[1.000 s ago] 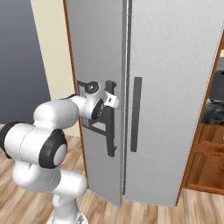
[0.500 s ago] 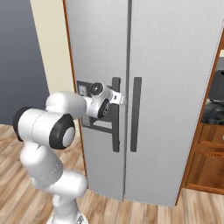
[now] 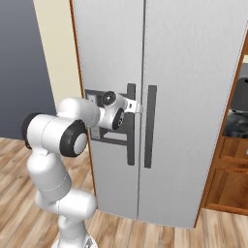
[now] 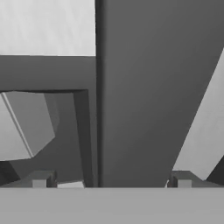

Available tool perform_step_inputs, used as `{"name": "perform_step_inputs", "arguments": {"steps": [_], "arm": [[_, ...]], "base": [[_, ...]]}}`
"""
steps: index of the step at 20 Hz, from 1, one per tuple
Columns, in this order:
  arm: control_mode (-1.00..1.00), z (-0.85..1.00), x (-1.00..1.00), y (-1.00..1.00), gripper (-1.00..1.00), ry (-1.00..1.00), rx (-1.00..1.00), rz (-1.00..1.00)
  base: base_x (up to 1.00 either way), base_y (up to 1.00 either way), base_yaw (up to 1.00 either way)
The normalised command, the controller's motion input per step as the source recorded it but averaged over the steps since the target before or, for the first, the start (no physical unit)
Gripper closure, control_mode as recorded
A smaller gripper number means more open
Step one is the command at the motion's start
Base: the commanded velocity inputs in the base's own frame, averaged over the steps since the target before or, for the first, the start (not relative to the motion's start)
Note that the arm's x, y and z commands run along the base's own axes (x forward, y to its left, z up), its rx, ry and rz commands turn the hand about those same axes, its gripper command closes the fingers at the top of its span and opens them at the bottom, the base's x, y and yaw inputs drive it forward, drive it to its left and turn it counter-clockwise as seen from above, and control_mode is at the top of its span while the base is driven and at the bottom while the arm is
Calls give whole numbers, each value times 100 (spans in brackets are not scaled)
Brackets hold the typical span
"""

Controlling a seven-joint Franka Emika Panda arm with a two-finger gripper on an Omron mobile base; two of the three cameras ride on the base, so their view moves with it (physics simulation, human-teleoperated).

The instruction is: Store the hot dog in the freezer for long-term storage. Close the freezer door after placing the cooked food.

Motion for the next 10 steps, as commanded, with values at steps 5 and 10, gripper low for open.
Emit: {"name": "perform_step_inputs", "arguments": {"steps": [5,10], "arm": [[-100,0,49,-3,-100,-7,0,1],[-100,0,46,-9,-100,-2,0,1]], "base": [[0,0,0],[0,0,0]]}}
